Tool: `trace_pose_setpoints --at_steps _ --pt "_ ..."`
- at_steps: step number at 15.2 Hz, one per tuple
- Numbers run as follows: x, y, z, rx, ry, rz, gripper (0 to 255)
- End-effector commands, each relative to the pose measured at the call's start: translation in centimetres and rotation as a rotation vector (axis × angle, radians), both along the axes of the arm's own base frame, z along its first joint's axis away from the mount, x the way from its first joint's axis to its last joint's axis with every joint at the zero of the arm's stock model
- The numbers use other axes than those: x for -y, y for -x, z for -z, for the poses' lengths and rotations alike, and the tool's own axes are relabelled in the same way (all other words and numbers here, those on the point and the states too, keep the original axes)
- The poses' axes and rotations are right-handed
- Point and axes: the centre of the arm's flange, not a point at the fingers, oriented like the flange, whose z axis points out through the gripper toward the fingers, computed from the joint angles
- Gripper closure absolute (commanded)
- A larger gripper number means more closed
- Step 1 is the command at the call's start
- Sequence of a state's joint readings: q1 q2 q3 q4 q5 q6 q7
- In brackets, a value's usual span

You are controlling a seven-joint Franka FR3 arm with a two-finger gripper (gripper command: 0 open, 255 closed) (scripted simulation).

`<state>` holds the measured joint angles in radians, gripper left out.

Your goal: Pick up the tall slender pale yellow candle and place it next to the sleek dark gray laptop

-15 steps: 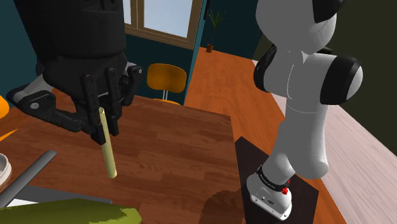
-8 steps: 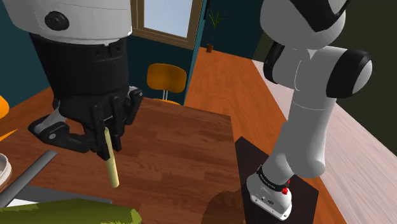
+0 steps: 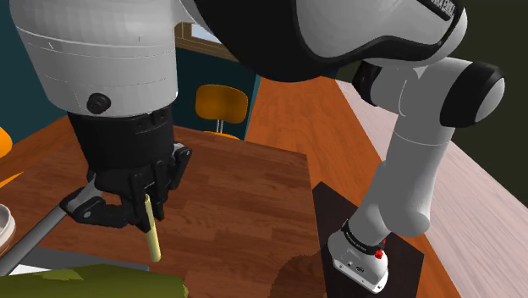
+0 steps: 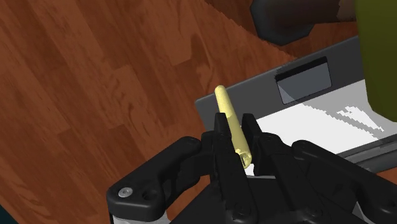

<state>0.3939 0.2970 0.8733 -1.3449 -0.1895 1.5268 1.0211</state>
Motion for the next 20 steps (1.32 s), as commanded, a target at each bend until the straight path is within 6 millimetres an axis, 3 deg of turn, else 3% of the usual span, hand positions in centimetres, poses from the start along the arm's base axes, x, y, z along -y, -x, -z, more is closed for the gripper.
trace_pose_setpoints --at_steps 1,20 --pt "-0.1 0.0 1.1 0.000 0.000 0.000 255" --pt "-0.1 0.0 11.1 0.000 0.000 0.000 255"
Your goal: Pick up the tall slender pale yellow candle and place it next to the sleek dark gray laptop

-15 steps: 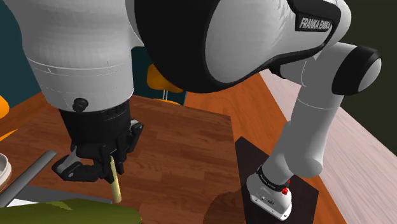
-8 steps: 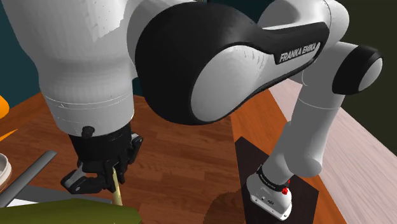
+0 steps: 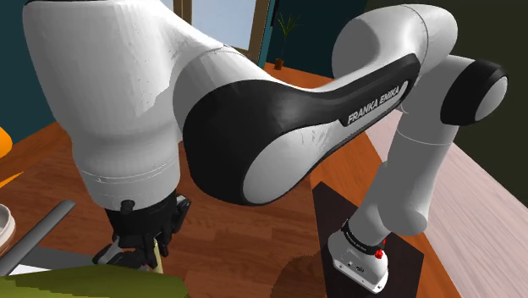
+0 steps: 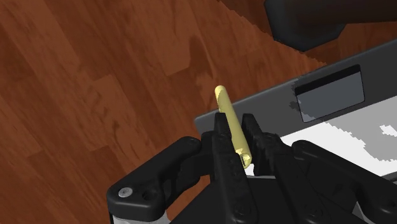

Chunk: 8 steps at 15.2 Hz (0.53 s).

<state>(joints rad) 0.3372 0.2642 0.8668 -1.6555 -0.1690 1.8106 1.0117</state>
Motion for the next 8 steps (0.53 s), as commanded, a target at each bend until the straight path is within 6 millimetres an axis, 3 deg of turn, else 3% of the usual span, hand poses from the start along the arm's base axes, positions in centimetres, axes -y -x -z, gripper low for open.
trace_pose_setpoints --at_steps 1,8 --pt "0.0 0.0 1.1 0.000 0.000 0.000 255" --pt "0.0 0.0 4.8 0.000 0.000 0.000 255"
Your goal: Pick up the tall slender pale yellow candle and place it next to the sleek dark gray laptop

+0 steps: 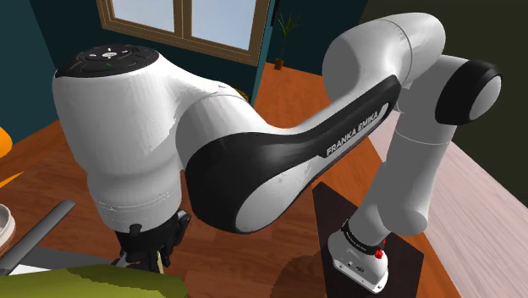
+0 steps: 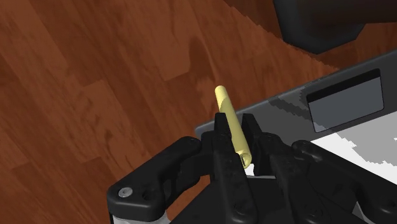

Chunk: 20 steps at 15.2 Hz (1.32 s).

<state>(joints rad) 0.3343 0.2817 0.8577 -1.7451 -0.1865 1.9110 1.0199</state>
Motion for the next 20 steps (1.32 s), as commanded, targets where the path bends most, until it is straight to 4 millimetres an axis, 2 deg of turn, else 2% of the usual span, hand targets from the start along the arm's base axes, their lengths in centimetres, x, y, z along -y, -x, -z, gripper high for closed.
trace_pose_setpoints --at_steps 1,11,19,20 --pt "-0.1 0.1 1.1 0.000 0.000 0.000 255" --pt "-0.1 0.1 6.8 0.000 0.000 0.000 255" --pt "-0.1 0.1 6.8 0.000 0.000 0.000 255" --pt "-0.1 0.1 6.8 0.000 0.000 0.000 0"
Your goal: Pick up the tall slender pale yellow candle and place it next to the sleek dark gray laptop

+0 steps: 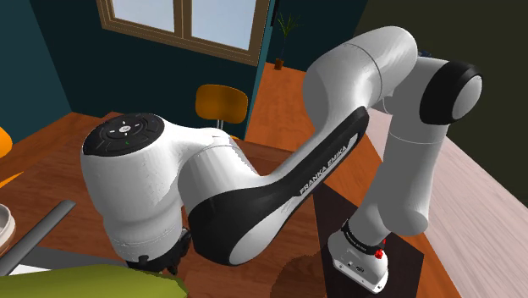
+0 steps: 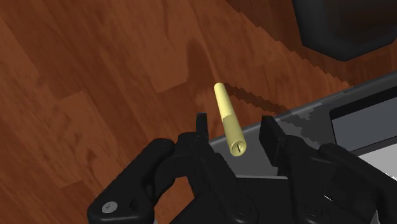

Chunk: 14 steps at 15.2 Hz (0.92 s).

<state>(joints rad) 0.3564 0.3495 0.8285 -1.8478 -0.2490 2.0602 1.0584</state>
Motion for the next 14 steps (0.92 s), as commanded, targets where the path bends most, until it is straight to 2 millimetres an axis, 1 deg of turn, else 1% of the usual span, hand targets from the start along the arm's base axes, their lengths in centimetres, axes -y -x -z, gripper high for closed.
trace_pose_setpoints --at_steps 1,5,8,9,14 --pt "0.0 0.0 0.0 0.000 0.000 0.000 0" --pt "0.0 0.0 0.0 0.000 0.000 0.000 0" --pt "0.0 -0.2 -4.0 0.000 0.000 0.000 0" --pt "0.0 -0.2 -5.0 0.000 0.000 0.000 0" --pt "0.0 -0.2 -5.0 0.000 0.000 0.000 0"
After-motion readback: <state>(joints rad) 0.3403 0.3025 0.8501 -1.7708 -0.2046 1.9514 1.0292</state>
